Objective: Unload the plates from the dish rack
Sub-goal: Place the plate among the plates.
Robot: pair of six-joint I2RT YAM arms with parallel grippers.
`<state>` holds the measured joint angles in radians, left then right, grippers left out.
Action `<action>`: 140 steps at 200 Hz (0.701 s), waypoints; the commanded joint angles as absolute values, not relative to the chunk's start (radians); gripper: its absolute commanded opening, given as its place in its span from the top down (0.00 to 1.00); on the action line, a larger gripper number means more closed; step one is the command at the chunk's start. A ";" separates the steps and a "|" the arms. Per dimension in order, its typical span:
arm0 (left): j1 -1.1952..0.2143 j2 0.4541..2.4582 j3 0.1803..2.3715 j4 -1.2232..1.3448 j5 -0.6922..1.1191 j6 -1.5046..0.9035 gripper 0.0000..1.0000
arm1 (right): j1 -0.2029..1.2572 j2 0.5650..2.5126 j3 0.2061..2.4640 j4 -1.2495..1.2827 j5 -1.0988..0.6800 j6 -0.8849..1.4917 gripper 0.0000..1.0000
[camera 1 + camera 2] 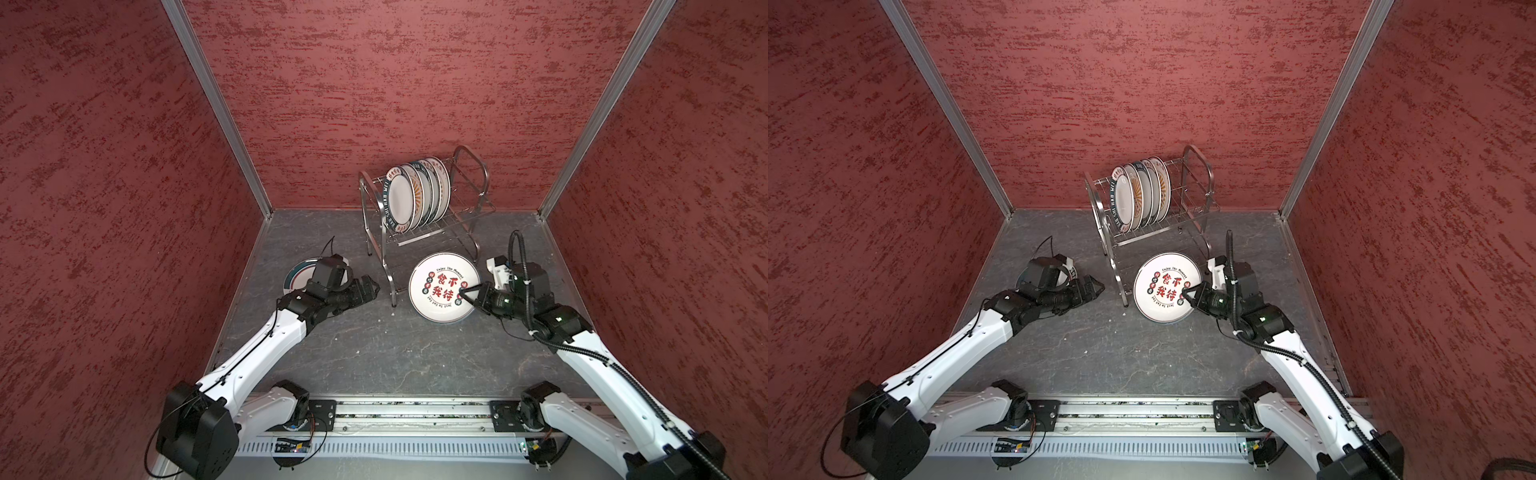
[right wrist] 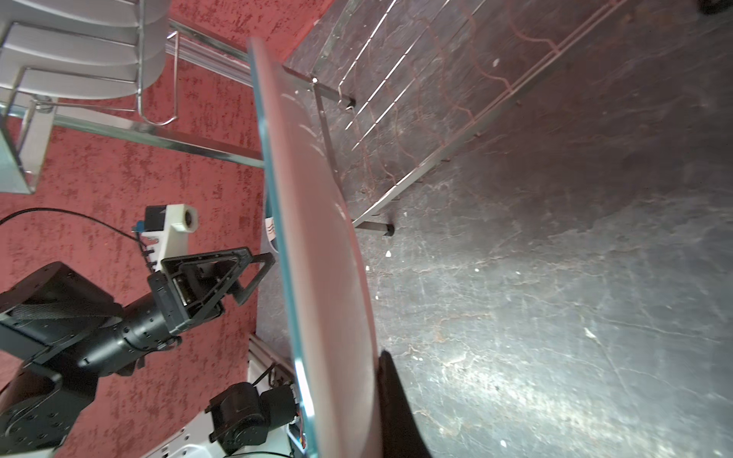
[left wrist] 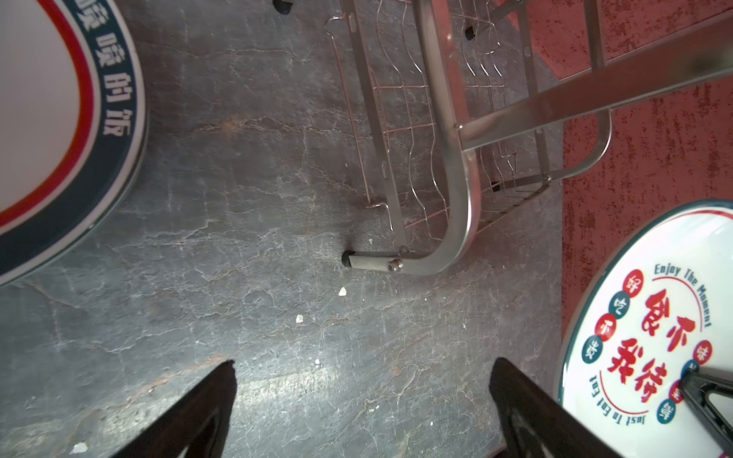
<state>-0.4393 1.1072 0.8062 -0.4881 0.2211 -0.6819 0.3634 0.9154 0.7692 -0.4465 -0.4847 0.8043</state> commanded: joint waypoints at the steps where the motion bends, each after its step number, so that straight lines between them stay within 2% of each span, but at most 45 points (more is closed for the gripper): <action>1: -0.456 1.106 0.830 -0.438 0.255 -0.669 0.00 | 0.359 0.930 0.754 -0.249 -0.593 0.852 0.96; 56: -0.506 1.123 0.847 -0.409 0.276 -0.664 0.01 | 0.362 0.994 0.734 -0.164 -0.651 0.855 0.96; 140: -0.509 1.117 0.815 -0.319 0.358 -0.695 0.09 | 0.416 1.098 0.731 -0.058 -0.730 0.863 0.94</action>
